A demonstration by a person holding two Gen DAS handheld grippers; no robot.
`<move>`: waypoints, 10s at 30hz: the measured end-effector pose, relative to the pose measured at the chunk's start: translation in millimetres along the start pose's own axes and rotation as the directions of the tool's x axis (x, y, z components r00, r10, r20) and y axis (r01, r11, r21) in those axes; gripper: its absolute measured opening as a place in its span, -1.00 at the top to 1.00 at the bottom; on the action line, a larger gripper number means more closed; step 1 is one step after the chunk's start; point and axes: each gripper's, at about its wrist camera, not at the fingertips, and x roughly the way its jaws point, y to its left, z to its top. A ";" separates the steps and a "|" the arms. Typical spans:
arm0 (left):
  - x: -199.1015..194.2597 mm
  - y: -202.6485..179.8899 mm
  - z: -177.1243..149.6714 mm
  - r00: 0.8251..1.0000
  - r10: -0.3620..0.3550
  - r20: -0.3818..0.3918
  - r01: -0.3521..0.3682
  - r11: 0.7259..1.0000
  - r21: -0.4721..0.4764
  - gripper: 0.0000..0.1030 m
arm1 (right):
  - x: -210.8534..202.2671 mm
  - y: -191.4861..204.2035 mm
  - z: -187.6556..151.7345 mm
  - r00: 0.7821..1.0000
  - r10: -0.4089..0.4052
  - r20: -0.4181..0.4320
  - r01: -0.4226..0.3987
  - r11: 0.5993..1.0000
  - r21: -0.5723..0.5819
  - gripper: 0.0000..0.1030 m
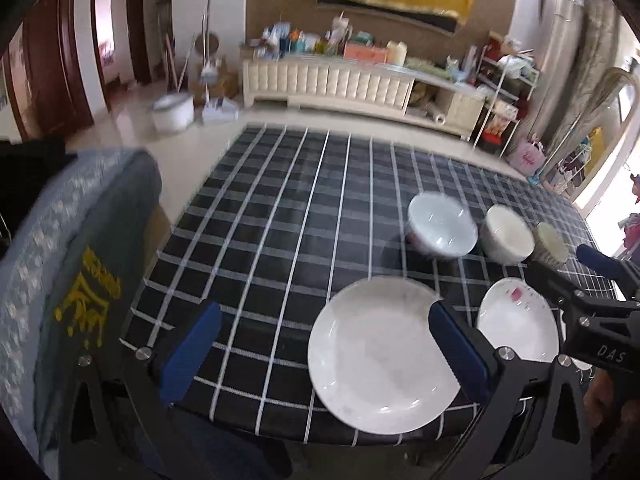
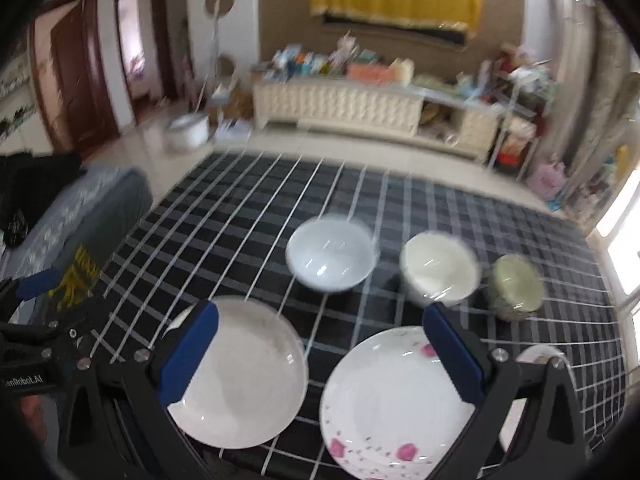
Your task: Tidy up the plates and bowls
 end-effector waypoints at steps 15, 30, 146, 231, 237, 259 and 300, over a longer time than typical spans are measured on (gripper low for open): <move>96.4 24.7 -47.2 0.956 -0.050 -0.288 0.027 0.996 -0.082 0.12 | 95.9 16.9 -32.0 0.962 0.063 -0.265 -0.088 0.993 -0.083 -0.33; 114.9 12.6 -70.3 0.930 -0.064 -0.363 0.038 0.996 -0.079 0.56 | 126.9 15.0 -54.8 0.926 0.062 -0.372 -0.094 0.993 -0.068 0.02; 125.5 -192.8 -64.8 0.927 -0.112 -0.358 0.186 0.966 0.179 0.80 | 62.7 -178.3 -117.5 0.947 -0.062 -0.316 0.137 0.966 0.220 0.45; 5.2 -82.3 -17.1 0.993 -0.081 -0.083 0.091 0.987 0.129 0.07 | 8.5 -55.1 -52.6 0.982 -0.079 -0.169 0.078 0.997 -0.013 0.32; 4.3 -151.1 -21.9 0.991 -0.096 -0.088 0.115 0.961 0.253 -0.08 | -14.5 -101.2 -64.8 0.985 -0.049 -0.168 0.071 0.989 0.130 0.14; 40.2 -314.3 -32.3 0.955 -0.210 -0.209 0.273 0.897 0.349 -0.08 | -55.7 -263.2 -116.7 0.966 -0.168 -0.198 0.226 0.919 0.323 -0.25; 155.1 -412.7 -78.3 0.880 -0.184 -0.438 0.363 0.856 0.369 0.69 | 1.7 -359.2 -187.2 0.942 -0.093 -0.321 0.222 0.893 0.392 0.43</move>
